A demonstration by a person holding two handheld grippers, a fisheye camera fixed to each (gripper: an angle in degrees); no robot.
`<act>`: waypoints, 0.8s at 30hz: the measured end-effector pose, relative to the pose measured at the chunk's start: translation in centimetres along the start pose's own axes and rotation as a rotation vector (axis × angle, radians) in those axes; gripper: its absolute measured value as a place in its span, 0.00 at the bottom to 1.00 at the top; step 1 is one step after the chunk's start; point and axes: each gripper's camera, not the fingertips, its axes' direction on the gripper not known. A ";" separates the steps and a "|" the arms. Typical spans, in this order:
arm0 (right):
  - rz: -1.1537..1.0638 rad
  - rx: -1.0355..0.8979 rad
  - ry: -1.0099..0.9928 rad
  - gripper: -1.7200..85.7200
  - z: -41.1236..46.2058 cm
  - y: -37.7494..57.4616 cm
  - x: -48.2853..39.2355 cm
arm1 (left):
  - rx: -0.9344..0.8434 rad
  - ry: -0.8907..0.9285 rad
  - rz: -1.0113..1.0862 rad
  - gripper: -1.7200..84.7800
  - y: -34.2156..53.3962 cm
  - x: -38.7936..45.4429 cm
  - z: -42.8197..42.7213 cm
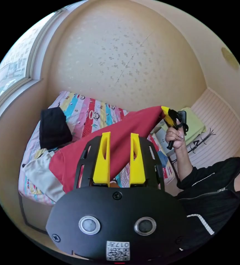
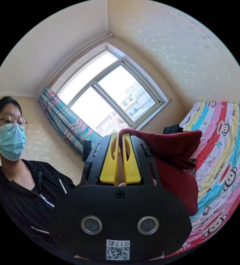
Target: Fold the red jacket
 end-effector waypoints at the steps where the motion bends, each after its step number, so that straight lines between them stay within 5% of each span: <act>1: 0.002 -0.021 0.018 0.04 -2.2 0.9 0.1 | -0.021 0.026 0.034 0.17 -0.8 1.2 1.0; 5: 0.002 -0.146 0.104 0.04 -7.4 5.1 0.9 | -0.193 0.015 0.225 0.21 -4.8 10.1 12.8; 8: 0.012 -0.218 0.144 0.04 -10.6 8.9 2.0 | -0.262 -0.097 0.296 0.14 -5.7 14.6 21.3; 12: -0.033 -0.251 0.286 0.05 -16.4 13.1 2.8 | -0.298 0.114 0.189 0.07 -7.6 15.9 27.0; 16: -0.064 -0.189 0.356 0.09 -25.7 17.5 2.5 | -0.316 0.272 0.106 0.05 -10.3 16.4 28.8; 22: 0.137 -0.052 0.633 0.17 -36.6 29.4 6.3 | -0.328 0.266 0.336 0.05 -16.4 20.5 25.7; 24: 0.263 0.011 0.496 0.18 -37.9 33.1 9.0 | -0.318 0.288 0.404 0.05 -18.5 20.6 23.3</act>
